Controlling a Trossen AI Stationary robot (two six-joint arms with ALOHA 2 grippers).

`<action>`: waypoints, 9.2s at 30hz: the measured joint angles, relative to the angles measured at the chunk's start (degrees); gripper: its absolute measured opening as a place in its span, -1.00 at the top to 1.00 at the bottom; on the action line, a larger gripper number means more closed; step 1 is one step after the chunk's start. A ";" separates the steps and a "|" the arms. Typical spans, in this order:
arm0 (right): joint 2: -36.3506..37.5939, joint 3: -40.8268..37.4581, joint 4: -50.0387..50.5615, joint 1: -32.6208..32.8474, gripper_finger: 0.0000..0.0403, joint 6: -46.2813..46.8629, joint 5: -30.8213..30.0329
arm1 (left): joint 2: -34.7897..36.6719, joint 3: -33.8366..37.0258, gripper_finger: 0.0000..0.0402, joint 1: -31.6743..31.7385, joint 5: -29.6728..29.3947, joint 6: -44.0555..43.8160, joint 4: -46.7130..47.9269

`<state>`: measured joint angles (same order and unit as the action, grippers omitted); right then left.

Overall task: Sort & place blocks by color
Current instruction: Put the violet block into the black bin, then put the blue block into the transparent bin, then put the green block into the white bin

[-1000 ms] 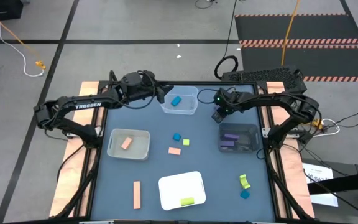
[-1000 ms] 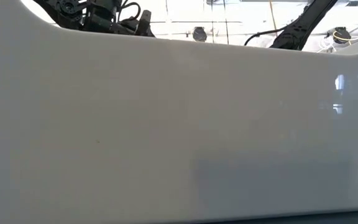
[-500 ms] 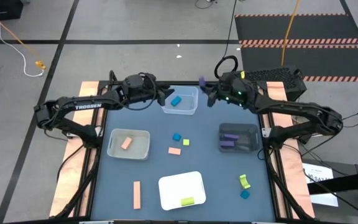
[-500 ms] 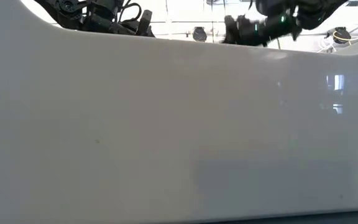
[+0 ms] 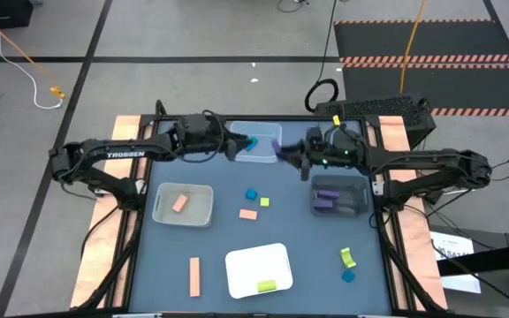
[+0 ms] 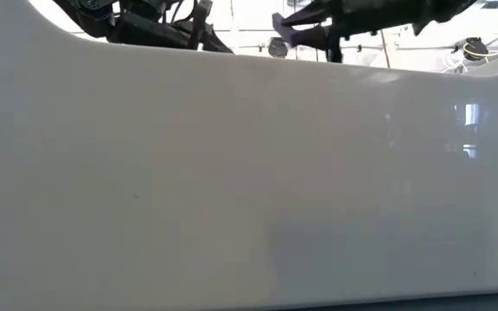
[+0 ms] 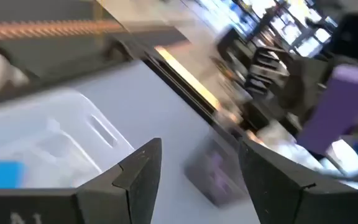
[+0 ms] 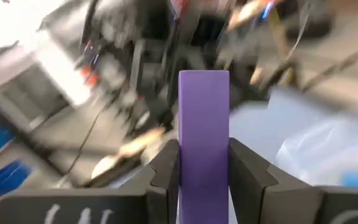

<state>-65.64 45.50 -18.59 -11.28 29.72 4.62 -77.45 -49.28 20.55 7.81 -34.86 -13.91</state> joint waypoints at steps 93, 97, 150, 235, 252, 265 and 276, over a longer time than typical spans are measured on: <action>7.88 0.02 66.09 20.39 -0.40 27.87 -11.89 | -4.57 0.00 0.34 -17.77 -10.54 33.43 -13.60; 7.86 0.02 60.15 20.39 -0.40 26.97 -17.80 | -0.07 0.00 0.34 -18.65 -14.20 37.33 -21.14; -3.94 0.00 20.13 20.39 -0.40 4.41 -19.90 | -19.34 0.02 -0.02 -7.01 -32.81 14.58 -4.83; -2.91 -0.02 33.49 20.34 -0.40 5.18 -17.15 | -3.01 0.00 0.34 -23.86 -26.37 42.06 -29.36; -2.91 -0.02 30.78 20.32 -0.40 8.55 -18.05 | -1.76 0.02 0.34 -29.62 -8.12 7.60 -10.23; -2.94 -0.02 11.35 24.93 -0.40 15.38 -12.05 | -4.66 0.02 0.34 -41.09 8.09 -2.99 -9.20; -2.98 0.00 12.02 43.00 -0.40 32.98 -18.28 | -14.27 0.02 0.34 -50.18 -2.75 -10.46 -9.75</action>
<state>-68.62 45.50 -6.58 31.72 62.70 -13.66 -91.72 -49.25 -29.63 5.06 -45.32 -23.66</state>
